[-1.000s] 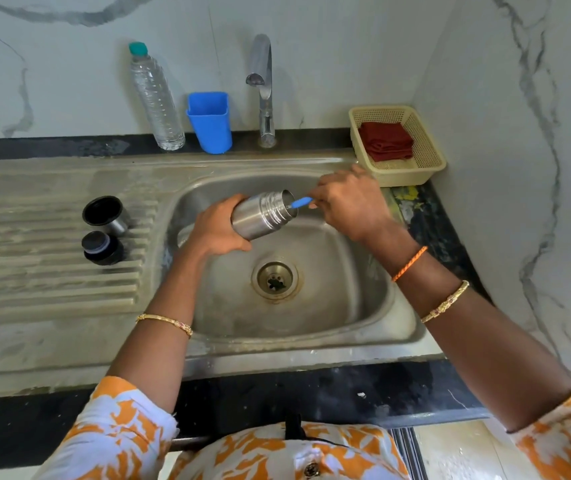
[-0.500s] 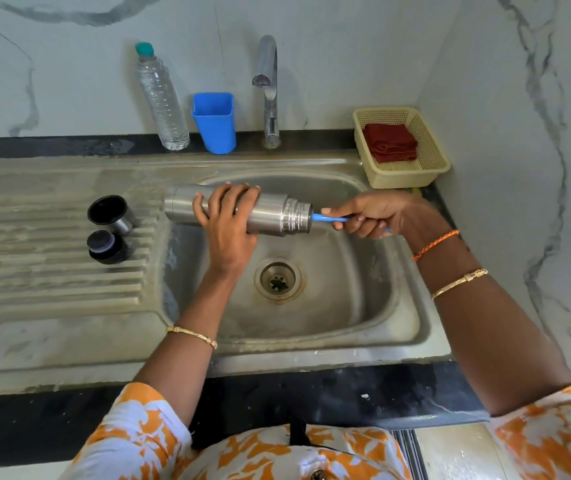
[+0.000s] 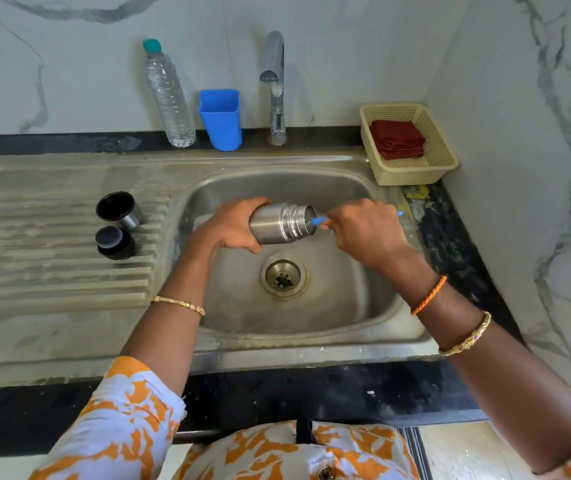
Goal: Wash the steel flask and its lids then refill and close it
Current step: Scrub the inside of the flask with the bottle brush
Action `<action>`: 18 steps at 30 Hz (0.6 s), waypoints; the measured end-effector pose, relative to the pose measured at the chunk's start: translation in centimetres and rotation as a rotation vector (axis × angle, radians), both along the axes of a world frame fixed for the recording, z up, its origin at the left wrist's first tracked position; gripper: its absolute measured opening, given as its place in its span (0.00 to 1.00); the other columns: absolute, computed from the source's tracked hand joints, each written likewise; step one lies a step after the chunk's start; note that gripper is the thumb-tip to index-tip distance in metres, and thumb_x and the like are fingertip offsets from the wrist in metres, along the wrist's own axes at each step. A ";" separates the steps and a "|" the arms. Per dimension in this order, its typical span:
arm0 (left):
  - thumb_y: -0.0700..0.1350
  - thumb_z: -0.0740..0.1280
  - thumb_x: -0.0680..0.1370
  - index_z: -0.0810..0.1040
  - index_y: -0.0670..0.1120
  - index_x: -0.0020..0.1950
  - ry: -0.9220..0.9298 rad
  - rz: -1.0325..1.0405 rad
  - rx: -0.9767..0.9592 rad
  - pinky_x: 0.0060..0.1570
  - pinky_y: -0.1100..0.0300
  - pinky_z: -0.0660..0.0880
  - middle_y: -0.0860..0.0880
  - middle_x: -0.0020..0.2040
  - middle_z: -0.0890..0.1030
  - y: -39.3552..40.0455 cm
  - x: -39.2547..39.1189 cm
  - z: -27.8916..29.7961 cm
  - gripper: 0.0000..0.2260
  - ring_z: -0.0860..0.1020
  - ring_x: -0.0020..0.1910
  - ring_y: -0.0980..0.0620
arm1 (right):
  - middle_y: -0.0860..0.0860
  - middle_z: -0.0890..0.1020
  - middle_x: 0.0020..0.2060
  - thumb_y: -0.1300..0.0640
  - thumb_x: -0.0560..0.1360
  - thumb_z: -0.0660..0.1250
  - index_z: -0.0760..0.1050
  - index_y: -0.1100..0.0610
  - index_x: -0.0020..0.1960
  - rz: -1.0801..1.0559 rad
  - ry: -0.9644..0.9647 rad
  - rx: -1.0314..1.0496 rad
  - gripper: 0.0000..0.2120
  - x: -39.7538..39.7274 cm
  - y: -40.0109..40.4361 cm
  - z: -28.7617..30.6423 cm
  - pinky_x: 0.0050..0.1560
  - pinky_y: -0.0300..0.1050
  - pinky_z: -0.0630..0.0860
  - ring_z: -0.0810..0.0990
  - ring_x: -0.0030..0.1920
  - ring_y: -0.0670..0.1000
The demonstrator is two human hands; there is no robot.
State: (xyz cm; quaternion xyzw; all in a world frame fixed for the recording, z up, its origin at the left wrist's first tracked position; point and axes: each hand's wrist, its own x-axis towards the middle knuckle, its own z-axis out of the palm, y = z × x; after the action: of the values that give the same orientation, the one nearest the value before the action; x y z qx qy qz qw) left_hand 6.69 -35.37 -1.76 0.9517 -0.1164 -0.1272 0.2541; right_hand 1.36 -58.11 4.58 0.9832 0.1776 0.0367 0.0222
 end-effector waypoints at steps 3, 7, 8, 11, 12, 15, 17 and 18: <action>0.41 0.79 0.59 0.69 0.54 0.67 0.085 -0.025 0.072 0.52 0.54 0.74 0.51 0.55 0.78 -0.2 0.2 0.8 0.39 0.77 0.51 0.48 | 0.54 0.82 0.46 0.49 0.78 0.61 0.80 0.54 0.50 -0.039 0.042 0.079 0.12 0.8 -0.4 -0.1 0.42 0.45 0.66 0.79 0.49 0.59; 0.43 0.78 0.61 0.70 0.51 0.65 -0.171 -0.041 0.160 0.57 0.50 0.70 0.47 0.58 0.79 -1.6 -0.3 0.9 0.34 0.76 0.55 0.46 | 0.52 0.74 0.30 0.51 0.77 0.63 0.79 0.55 0.38 -0.246 0.606 0.402 0.13 3.5 -1.4 1.4 0.32 0.41 0.67 0.72 0.30 0.50; 0.44 0.78 0.62 0.70 0.50 0.64 -0.262 -0.023 0.187 0.59 0.49 0.67 0.47 0.59 0.78 -2.1 -0.4 0.8 0.33 0.75 0.57 0.46 | 0.51 0.70 0.27 0.51 0.78 0.61 0.78 0.55 0.36 -0.320 0.746 0.483 0.15 4.0 -1.6 1.9 0.27 0.39 0.62 0.66 0.25 0.47; 0.45 0.77 0.64 0.70 0.50 0.65 -0.349 0.027 0.219 0.62 0.46 0.64 0.47 0.61 0.77 -2.8 -0.6 0.5 0.32 0.74 0.60 0.45 | 0.49 0.69 0.26 0.49 0.79 0.61 0.79 0.56 0.39 -0.312 0.738 0.472 0.16 4.5 -1.8 2.1 0.26 0.38 0.60 0.63 0.24 0.46; 0.45 0.77 0.63 0.70 0.50 0.66 -0.324 0.036 0.204 0.62 0.47 0.64 0.47 0.61 0.77 -2.6 -0.4 0.5 0.32 0.74 0.60 0.46 | 0.50 0.71 0.27 0.48 0.79 0.62 0.81 0.55 0.40 -0.248 0.620 0.411 0.16 4.2 -1.8 1.7 0.29 0.39 0.64 0.67 0.26 0.47; 0.43 0.78 0.61 0.71 0.51 0.67 -0.159 0.021 0.156 0.58 0.50 0.68 0.47 0.60 0.78 -1.6 0.2 1.1 0.35 0.75 0.57 0.46 | 0.52 0.79 0.35 0.45 0.76 0.64 0.82 0.53 0.46 -0.127 0.199 0.254 0.13 2.4 -1.7 0.3 0.41 0.44 0.72 0.78 0.40 0.54; 0.43 0.78 0.60 0.69 0.51 0.70 -0.034 0.014 0.146 0.57 0.53 0.71 0.47 0.62 0.77 -0.7 0.5 1.3 0.39 0.76 0.57 0.45 | 0.53 0.83 0.42 0.46 0.77 0.63 0.82 0.50 0.51 -0.054 0.050 0.203 0.12 1.8 -2.1 -0.5 0.49 0.48 0.72 0.79 0.45 0.57; 0.43 0.78 0.60 0.67 0.51 0.72 0.014 0.023 0.145 0.58 0.54 0.72 0.46 0.63 0.77 -0.3 0.6 1.2 0.42 0.76 0.58 0.45 | 0.53 0.84 0.44 0.46 0.77 0.63 0.82 0.49 0.53 -0.029 0.017 0.189 0.12 1.8 -2.4 -0.7 0.54 0.50 0.69 0.79 0.46 0.57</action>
State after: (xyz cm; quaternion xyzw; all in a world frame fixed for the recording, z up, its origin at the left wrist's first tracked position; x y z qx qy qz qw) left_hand 7.29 -35.68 -0.54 0.9679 -0.0941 -0.1392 0.1869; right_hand 3.20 -60.52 3.92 0.9836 0.1592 0.0444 -0.0718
